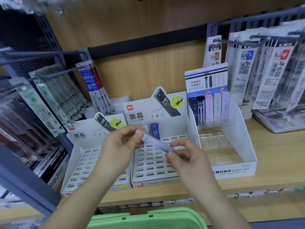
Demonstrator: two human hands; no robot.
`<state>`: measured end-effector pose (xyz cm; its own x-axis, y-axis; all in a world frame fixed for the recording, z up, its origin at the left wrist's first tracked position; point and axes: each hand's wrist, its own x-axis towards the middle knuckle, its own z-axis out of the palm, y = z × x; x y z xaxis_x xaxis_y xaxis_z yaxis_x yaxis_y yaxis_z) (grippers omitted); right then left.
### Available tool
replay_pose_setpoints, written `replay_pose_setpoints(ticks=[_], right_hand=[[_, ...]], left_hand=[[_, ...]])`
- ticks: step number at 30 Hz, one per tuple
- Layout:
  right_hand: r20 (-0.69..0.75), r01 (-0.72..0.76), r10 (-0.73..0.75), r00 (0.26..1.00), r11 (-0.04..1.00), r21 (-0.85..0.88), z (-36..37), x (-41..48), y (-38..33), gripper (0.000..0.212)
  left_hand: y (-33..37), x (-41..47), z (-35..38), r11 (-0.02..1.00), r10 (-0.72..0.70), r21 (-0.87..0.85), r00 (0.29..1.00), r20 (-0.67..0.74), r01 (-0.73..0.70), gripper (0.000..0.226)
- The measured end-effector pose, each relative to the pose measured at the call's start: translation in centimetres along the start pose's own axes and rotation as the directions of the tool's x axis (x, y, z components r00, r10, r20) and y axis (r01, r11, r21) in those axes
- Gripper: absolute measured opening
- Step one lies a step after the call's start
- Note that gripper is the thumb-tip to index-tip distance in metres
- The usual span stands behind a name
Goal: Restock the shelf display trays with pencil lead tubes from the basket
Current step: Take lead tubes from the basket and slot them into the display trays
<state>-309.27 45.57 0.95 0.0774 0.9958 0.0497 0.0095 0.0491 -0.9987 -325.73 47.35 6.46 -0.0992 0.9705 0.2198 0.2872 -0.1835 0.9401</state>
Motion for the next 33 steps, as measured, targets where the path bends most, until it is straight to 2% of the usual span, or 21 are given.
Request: replay_pose_setpoints(ticks=[3, 5, 9, 11, 15, 18, 23, 27, 30, 33], right_hand=[[0.009, 0.130, -0.136, 0.991, 0.927, -0.352, -0.4, 0.1, 0.5, 0.021], [0.072, 0.206, -0.197, 0.978, 0.836, -0.509, -0.8, 0.2, 0.7, 0.024], [0.223, 0.296, -0.196, 0.955, 0.675, -0.676, -1.1, 0.1, 0.9, 0.032], [0.284, 0.327, -0.171, 0.943, 0.620, -0.713, -1.0, 0.0, 1.1, 0.036], [0.387, 0.391, -0.121, 0.914, 0.519, -0.760, -0.7, 0.0, 1.4, 0.043], [0.413, 0.407, -0.101, 0.905, 0.485, -0.774, -0.7, 0.0, 1.5, 0.046], [0.409, 0.410, -0.115, 0.905, 0.490, -0.770, -0.7, 0.4, 1.8, 0.046], [0.400, 0.411, -0.131, 0.907, 0.487, -0.771, -0.8, 0.4, 1.9, 0.042], [0.402, 0.417, -0.141, 0.905, 0.485, -0.769, -0.8, 0.3, 2.1, 0.043], [0.404, 0.423, -0.155, 0.902, 0.507, -0.751, -1.2, 0.3, 2.1, 0.046]], left_hand=[[0.0, 3.1, -1.6, 0.923, 0.166, 0.366, 0.982, -0.092, -0.121, 0.016], [-0.2, 4.3, -1.8, 0.838, 0.220, 0.521, 0.974, -0.051, -0.162, 0.013], [-1.1, 5.0, -1.3, 0.678, 0.314, 0.666, 0.942, 0.118, -0.310, 0.019], [-1.4, 5.2, -1.2, 0.628, 0.351, 0.683, 0.919, 0.178, -0.372, 0.016], [-1.5, 5.5, -1.2, 0.631, 0.349, 0.666, 0.912, 0.214, -0.397, 0.015], [-1.7, 5.7, -1.1, 0.601, 0.339, 0.672, 0.900, 0.275, -0.432, 0.014], [-3.1, 6.4, -1.0, 0.421, 0.445, 0.723, 0.819, 0.362, -0.548, 0.020], [-4.1, 6.7, -0.4, 0.519, 0.441, 0.734, 0.873, 0.209, -0.438, 0.008], [-4.3, 6.7, -0.2, 0.513, 0.462, 0.730, 0.862, 0.209, -0.452, 0.004], [-4.2, 5.3, -0.5, 0.556, 0.481, 0.693, 0.857, 0.184, -0.460, 0.007]])
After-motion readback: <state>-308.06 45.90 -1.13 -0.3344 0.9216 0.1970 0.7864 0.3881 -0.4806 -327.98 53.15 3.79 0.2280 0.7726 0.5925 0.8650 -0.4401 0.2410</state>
